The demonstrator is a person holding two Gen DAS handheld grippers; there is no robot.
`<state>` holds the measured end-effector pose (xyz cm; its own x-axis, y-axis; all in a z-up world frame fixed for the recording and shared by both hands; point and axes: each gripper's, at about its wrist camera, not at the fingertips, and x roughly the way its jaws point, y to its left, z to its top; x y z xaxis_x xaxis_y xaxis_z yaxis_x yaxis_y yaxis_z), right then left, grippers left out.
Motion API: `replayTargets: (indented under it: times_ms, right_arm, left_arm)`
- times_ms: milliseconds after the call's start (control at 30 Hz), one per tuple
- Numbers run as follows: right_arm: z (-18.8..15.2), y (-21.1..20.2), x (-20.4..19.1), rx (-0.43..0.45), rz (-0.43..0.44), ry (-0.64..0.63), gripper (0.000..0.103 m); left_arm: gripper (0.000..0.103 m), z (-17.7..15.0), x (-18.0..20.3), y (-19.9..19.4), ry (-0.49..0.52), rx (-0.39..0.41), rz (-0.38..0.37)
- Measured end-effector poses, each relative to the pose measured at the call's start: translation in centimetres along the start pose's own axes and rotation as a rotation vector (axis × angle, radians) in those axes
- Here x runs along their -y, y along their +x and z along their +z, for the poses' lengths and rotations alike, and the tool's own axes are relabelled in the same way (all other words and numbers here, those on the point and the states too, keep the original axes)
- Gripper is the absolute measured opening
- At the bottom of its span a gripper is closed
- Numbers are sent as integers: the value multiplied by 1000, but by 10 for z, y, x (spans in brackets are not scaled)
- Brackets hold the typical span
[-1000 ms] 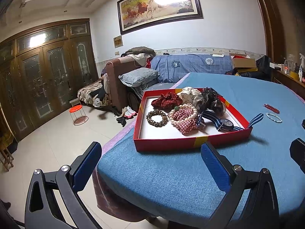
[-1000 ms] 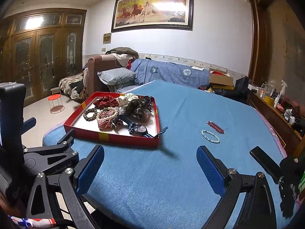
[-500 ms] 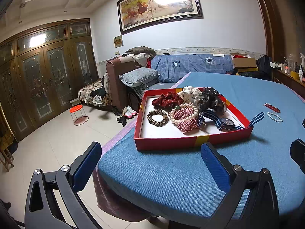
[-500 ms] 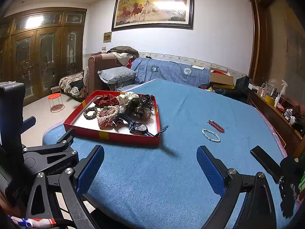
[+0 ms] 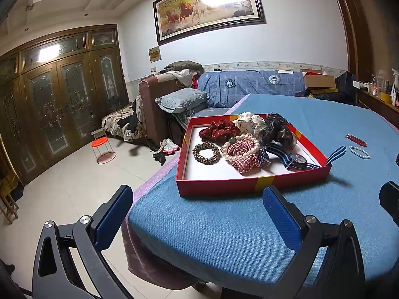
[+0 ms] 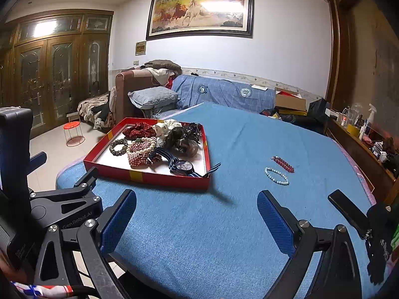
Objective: Organize jewelry
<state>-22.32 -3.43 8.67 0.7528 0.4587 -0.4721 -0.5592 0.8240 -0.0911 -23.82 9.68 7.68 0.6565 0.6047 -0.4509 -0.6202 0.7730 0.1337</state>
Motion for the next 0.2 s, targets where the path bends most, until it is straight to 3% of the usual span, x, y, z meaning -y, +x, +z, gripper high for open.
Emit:
replayTargets:
  times_ms: [200]
  right_arm:
    - [0, 0, 7, 2, 1, 24, 100]
  left_arm:
    - [103, -1, 0, 1, 0, -20, -37]
